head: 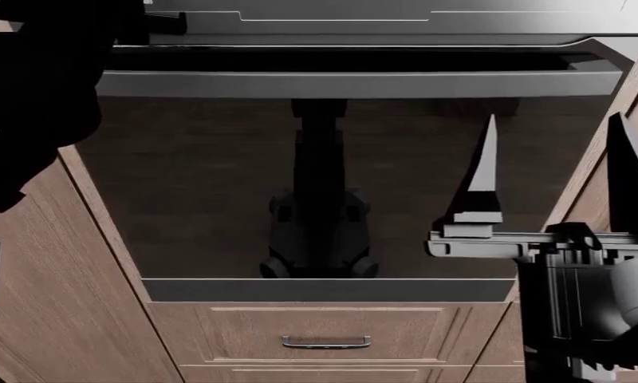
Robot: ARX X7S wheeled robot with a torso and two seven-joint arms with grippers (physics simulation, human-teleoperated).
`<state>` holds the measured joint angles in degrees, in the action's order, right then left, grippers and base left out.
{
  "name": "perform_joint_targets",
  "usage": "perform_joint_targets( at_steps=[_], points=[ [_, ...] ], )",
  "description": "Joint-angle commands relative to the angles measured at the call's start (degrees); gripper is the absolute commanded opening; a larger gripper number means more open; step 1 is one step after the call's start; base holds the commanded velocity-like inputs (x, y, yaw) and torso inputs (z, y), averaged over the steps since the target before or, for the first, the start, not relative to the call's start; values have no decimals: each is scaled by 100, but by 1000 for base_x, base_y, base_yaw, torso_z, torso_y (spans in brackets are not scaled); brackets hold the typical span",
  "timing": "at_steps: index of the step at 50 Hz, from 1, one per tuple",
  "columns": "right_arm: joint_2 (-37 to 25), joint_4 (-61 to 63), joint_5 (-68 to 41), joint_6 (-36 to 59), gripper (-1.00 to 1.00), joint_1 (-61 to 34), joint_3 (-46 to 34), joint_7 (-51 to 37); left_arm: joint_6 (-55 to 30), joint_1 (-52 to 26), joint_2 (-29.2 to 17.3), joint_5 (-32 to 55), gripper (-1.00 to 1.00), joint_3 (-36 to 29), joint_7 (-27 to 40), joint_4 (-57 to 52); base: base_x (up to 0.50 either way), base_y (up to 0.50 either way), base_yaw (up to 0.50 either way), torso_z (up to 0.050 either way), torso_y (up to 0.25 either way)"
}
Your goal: Preheat the oven by turning the temperature knob.
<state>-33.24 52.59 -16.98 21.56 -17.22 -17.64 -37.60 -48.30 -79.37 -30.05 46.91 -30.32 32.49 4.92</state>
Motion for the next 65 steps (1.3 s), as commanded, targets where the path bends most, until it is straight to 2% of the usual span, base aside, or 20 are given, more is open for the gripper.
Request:
perform_joint_targets(
  at_steps=[1, 41, 54, 65],
  points=[
    [-4, -17, 14, -11, 100, -1, -39, -4, -51, -58, -32, -239, -100, -62, 64, 15, 0, 0, 0, 0, 0],
    [-54, 14, -70, -17, 100, -10, -20, -55, -597, -1130, -2, -647, -100, -611, -79, -69, 0, 0, 0, 0, 2],
    [-80, 49, -112, -3, 100, -27, 18, -80, -634, -1165, -22, -757, -100, -824, -158, -164, 0, 0, 0, 1, 4],
    [-100, 105, -161, 11, 100, -47, 80, -122, -812, -1071, -91, -677, -100, -1166, -506, -367, 0, 0, 0, 1, 4]
  ],
)
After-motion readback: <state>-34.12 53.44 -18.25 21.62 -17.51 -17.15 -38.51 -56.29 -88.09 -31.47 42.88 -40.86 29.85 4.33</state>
